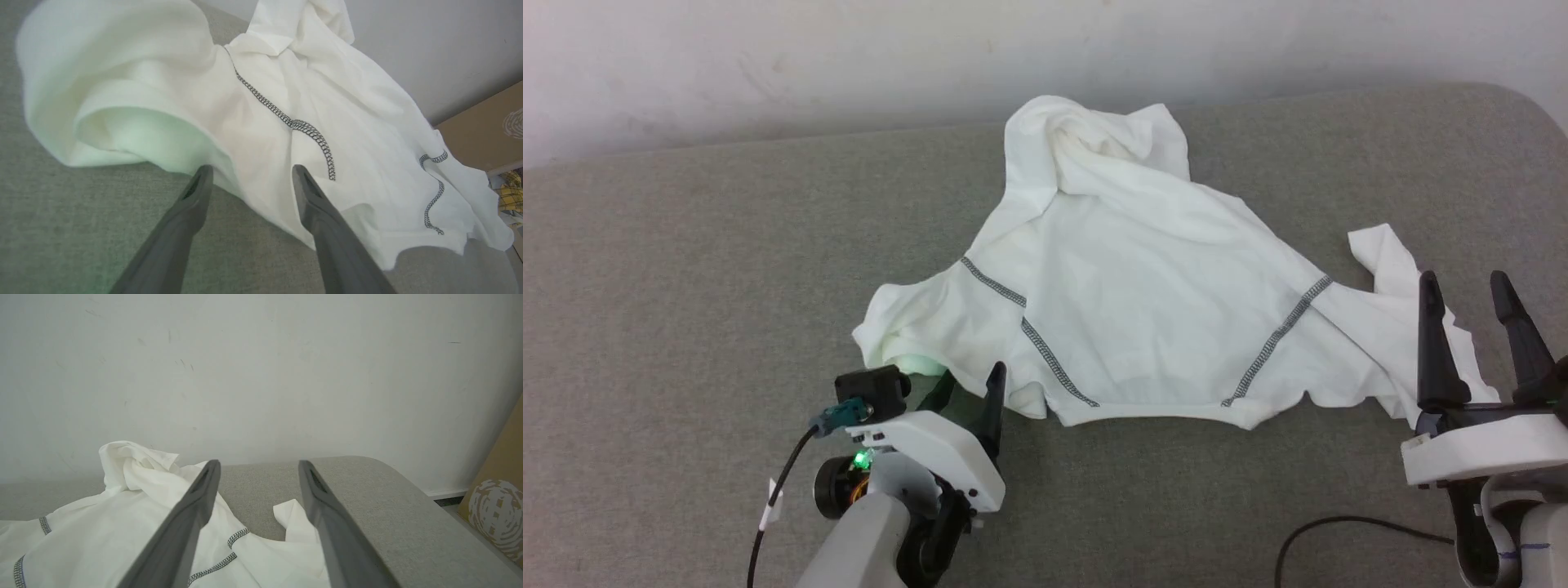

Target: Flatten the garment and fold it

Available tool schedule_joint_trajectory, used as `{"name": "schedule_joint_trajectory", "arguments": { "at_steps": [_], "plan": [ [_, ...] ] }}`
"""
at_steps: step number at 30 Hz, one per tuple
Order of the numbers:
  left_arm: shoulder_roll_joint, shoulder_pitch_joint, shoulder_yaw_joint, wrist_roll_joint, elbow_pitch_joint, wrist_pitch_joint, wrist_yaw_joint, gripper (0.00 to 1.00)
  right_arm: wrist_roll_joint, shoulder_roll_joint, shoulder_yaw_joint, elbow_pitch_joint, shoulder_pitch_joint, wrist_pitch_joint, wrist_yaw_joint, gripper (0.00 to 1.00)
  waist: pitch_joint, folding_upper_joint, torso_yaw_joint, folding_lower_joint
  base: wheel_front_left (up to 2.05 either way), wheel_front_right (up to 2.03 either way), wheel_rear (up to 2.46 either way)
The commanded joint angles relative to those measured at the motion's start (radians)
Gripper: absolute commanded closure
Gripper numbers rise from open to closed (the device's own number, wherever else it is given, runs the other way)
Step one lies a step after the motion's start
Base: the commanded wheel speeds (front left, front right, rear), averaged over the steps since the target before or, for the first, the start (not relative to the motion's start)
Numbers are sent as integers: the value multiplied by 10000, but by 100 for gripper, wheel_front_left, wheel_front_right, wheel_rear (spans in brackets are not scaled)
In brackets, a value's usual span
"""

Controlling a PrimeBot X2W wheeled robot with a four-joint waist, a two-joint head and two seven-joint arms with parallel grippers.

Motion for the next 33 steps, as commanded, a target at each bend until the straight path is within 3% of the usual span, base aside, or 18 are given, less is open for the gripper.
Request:
{"name": "schedule_joint_trajectory", "arguments": {
  "at_steps": [1, 2, 3, 12, 18, 23, 24, 25, 33],
  "plan": [
    [74, -184, -11, -86, 247, 166, -6, 0, -84, 57, 31, -81, 111, -1, -19, 0, 260, 0, -225, -1, 0, 0, 0],
    [105, -263, -44, -83, 364, 216, -68, 67, -83, 74, 55, -97, 119, 1, -19, 0, 294, 0, -242, -1, 0, 0, 0],
    [140, -315, -70, -73, 442, 205, -142, 100, -79, 88, 92, -98, 128, 5, -19, 0, 314, 0, -248, -1, 0, 0, 0],
    [442, 689, 35, -29, -375, -853, -313, 100, -233, 132, 357, 455, 563, 491, -19, 0, -261, 0, 463, -1, 0, 0, 0],
    [1034, 1463, 850, -127, -1970, -1473, 128, 100, -135, 139, 824, 877, 1011, 1635, -19, 0, -583, 0, 1031, -1, 0, 0, 0],
    [1319, 1399, 1255, -192, -2161, -1490, 406, 100, 596, 143, 1360, 986, 1299, 3012, -19, 0, -551, 0, 1087, -1, 0, 0, 0],
    [1390, 1309, 1203, -94, -1980, -1427, 442, 87, 832, 144, 1455, 917, 1357, 3260, -19, 0, -536, 0, 1088, -1, 0, 0, 0],
    [1425, 1217, 1120, -19, -1783, -1350, 441, 0, 1085, 145, 1524, 835, 1421, 3500, -19, 0, -530, 0, 1078, -1, 0, 0, 0],
    [1176, 1333, 831, 163, -1274, -1657, 302, 0, 3999, 152, 1656, -3, 2344, 5499, -19, 0, -718, 0, 1030, -1, 0, 0, 0]
  ]
}}
